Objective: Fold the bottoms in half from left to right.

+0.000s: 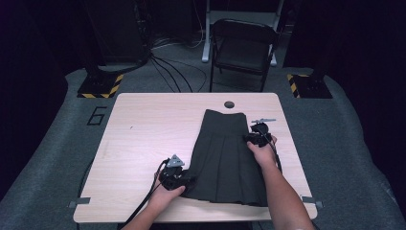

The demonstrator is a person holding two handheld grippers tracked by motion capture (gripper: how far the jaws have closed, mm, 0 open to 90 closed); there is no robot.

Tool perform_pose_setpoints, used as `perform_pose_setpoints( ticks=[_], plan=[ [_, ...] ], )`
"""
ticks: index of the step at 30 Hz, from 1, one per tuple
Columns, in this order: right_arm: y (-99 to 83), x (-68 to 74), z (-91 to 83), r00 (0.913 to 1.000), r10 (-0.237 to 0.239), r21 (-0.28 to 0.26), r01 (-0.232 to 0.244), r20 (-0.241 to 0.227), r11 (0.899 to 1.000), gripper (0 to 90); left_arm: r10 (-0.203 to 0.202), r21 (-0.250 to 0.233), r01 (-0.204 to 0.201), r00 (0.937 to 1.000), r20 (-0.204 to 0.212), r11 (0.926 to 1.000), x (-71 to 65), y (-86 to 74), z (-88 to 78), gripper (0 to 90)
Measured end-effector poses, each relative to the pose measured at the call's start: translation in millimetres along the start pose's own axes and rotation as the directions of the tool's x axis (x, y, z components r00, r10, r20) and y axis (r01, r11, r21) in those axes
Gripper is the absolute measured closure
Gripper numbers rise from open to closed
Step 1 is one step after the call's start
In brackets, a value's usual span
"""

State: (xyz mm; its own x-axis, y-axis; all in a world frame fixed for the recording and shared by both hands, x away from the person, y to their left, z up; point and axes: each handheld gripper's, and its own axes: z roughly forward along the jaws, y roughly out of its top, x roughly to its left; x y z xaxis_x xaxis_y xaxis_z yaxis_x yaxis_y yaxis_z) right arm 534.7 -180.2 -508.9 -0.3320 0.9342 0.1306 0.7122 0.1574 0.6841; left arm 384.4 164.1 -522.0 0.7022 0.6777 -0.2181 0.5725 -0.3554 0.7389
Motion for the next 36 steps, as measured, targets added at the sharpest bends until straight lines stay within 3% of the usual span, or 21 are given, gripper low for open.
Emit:
perform_pose_setpoints(
  ticks=[3, 11, 14, 19, 23, 26, 28, 36],
  plan=[
    [0.6, 1.7, 0.0, 0.9996, -0.027, 0.001, 0.027, -0.002, 1.0, 70.2, 0.006, -0.001, -0.006, 1.0, -0.003, 1.0, -0.9, 0.0, 0.1, 65.6],
    [1.8, 4.9, -0.7, 0.9999, -0.012, 0.007, 0.012, -0.001, 1.0, 77.9, 0.042, -0.017, -0.043, 0.9981, -0.046, 0.9989, -5.5, -0.6, -0.2, 71.2],
    [3.9, 5.7, -1.9, 1.0, -0.002, 0.01, 0.002, -0.001, 1.0, 79.0, 0.036, -0.017, -0.037, 0.998, -0.052, 0.9992, -6.4, 0.2, -2.0, 73.5],
    [10.5, 10.9, -9.1, 0.9995, -0.03, -0.019, 0.03, -0.002, 0.999, 79.8, 0.007, -0.03, -0.008, 0.9994, -0.033, 0.9995, -6.9, 2.1, -7.3, 76.9],
    [17.0, 16.3, -19.5, 0.9968, -0.078, -0.057, 0.077, -0.018, 0.995, 80.0, 0.04, -0.04, -0.041, 0.9989, -0.026, 0.9983, -9.6, 9.6, -18.8, 77.4],
    [19.5, 21.3, -30.4, 0.9956, -0.082, -0.082, 0.078, -0.046, 0.994, 80.0, 0.063, -0.061, -0.064, 0.9976, -0.028, 0.9961, -11.9, 15.4, -30.2, 77.4],
    [21.3, 24.3, -34.5, 0.9924, -0.11, -0.09, 0.104, -0.056, 0.99, 80.0, 0.077, -0.065, -0.078, 0.9967, -0.027, 0.9948, -13.6, 17.4, -38.3, 77.5],
    [28.6, 52.8, -46.4, 0.9769, -0.181, -0.116, 0.168, -0.114, 0.979, 79.9, 0.115, -0.072, -0.117, 0.9927, -0.036, 0.9904, -17.6, 9.7, -71.0, 77.4]
  ],
)
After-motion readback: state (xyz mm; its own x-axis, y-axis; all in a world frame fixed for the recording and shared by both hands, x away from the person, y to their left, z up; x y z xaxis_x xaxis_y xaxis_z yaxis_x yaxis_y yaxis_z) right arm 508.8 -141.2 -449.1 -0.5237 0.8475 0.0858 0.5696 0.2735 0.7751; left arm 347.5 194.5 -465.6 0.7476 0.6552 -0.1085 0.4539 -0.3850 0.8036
